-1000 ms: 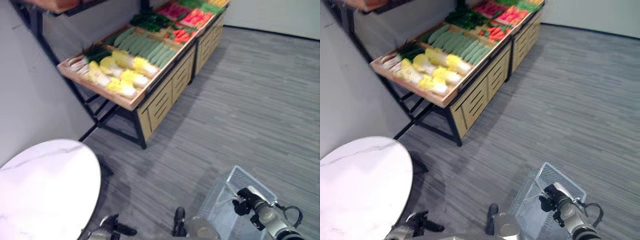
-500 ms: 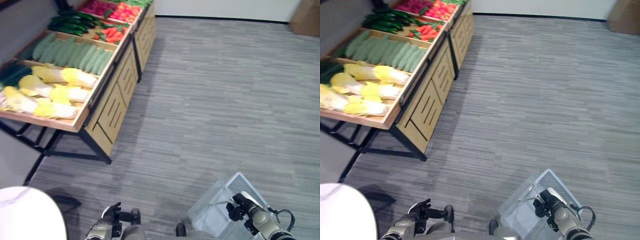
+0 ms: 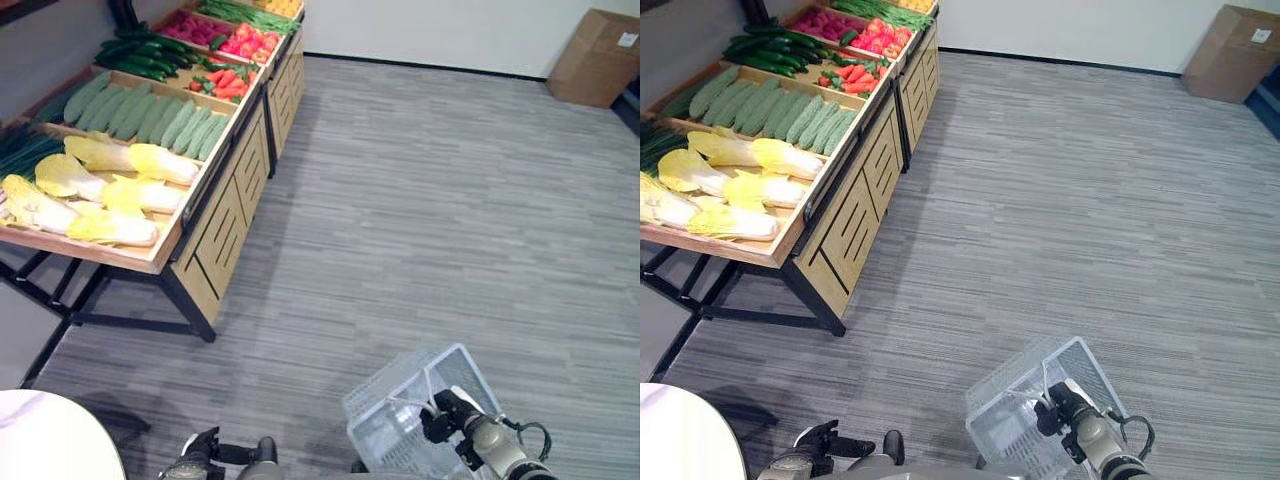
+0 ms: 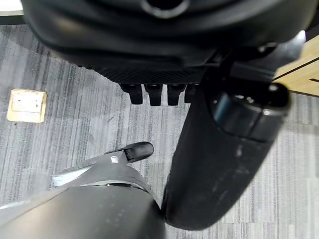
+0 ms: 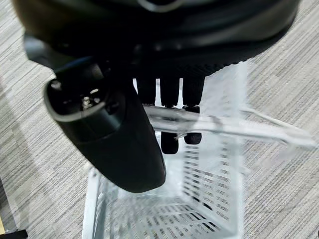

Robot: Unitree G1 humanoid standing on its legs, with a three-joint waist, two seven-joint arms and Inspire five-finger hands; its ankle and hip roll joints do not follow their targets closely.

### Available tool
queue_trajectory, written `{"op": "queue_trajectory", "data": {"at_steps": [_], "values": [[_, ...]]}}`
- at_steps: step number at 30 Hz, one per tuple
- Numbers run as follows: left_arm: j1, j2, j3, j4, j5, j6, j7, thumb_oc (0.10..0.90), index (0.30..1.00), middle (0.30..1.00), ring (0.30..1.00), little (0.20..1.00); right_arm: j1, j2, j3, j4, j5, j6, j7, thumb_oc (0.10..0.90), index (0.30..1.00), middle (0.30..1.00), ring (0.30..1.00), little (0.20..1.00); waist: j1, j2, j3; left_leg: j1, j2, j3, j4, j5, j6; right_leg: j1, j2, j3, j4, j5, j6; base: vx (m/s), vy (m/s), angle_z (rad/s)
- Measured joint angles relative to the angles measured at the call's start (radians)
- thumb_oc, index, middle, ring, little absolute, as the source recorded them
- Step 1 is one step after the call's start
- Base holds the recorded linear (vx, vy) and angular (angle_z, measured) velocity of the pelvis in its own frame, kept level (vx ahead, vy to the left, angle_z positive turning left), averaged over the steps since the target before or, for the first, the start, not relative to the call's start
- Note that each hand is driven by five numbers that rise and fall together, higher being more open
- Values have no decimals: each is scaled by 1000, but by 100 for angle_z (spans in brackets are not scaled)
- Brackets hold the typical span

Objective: Get the vegetables into the basket

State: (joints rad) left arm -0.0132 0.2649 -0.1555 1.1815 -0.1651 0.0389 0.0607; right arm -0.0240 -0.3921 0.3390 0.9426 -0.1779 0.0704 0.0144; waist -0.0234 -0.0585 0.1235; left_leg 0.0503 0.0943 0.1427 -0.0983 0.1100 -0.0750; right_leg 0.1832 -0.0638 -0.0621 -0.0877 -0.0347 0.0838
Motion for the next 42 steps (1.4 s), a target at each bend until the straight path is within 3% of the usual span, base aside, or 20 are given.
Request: {"op": "queue_trajectory", "data": {"at_steps": [23, 42], "values": [[21, -4, -4, 3, 20, 3, 7, 900, 1000, 1000, 1000, 1000, 45, 38, 0, 48, 14, 9, -17, 400, 300, 300, 300, 300, -7, -7, -45, 2, -8, 9, 0, 12, 12, -2, -10, 8, 1, 6, 5, 4, 17, 0], [18, -4, -4, 3, 28, 4, 8, 900, 1000, 1000, 1000, 1000, 38, 39, -1, 46, 27, 7, -22, 400, 300, 300, 300, 300, -16, -9, -44, -5, -8, 49, 0, 4, 14, -32, -15, 48, 2, 8, 10, 13, 31, -6]]}}
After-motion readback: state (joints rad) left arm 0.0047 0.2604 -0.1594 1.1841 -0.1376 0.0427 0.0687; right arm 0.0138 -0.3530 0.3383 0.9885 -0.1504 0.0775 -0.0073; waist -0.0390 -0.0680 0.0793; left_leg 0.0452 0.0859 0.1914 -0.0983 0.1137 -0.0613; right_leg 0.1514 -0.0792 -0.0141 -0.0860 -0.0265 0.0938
